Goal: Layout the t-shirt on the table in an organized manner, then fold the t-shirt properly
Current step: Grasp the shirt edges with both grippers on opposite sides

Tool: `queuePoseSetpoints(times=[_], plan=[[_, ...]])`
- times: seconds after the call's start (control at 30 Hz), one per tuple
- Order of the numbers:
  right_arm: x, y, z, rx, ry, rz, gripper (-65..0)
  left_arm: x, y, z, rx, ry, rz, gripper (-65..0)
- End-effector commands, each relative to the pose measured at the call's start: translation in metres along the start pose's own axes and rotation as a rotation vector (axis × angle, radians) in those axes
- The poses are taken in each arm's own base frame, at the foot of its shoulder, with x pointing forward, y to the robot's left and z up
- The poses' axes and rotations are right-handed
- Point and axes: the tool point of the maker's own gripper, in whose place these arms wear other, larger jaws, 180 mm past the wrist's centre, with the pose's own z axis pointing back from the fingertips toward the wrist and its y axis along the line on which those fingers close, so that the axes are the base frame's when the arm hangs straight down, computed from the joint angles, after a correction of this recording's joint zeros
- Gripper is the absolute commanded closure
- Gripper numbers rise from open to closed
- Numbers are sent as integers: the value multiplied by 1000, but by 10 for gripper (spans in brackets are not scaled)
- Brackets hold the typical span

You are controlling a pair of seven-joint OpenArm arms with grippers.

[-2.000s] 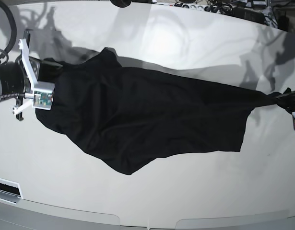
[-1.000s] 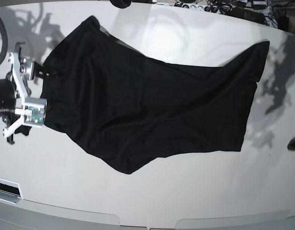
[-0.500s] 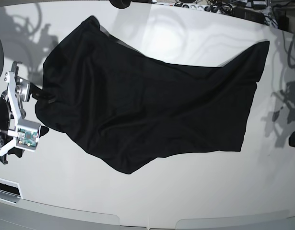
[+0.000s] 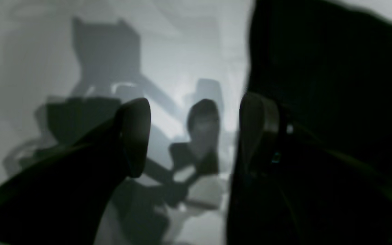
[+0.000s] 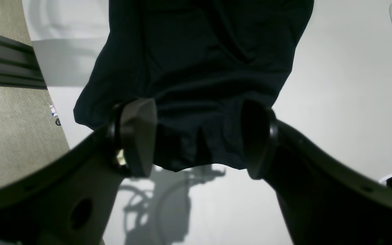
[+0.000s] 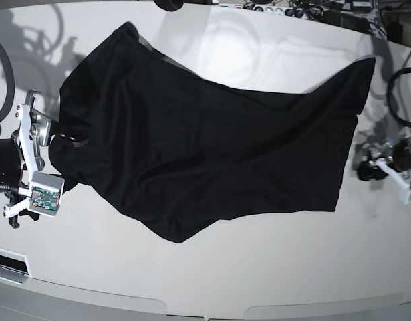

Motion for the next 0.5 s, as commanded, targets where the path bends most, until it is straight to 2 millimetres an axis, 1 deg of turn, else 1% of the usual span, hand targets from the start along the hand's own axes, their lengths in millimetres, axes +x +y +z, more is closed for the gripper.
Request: queuePoseSetpoints(times=[0.0,0.13,0.23,0.37,0.4,0.43,0.47], plan=[[4,-5,7,-20,-12,9,-407,30,0,5,-2,-79,-7,-416],[-2,2,2,4,-2,-4,-407,32,-23,-9,-48,-104,7,-416],[-6,9,-2,28,5,-19,-407,39,-38,-18,-72,-112,-7,-416],[-12,18,-7,57,14,-32,-407,43,-50,-23,-95,-123,-1,-410],[-13,19,-8,62,16,-35,-407,43,-51,-24,-97,-123,0,-382],[-13,20,-8,63,15,-35,-407,43,-51,-24,-98,-123,0,-333],[-14,19,-9,53,17,-36,-407,43,-51,-24,-96,-123,2,-261]])
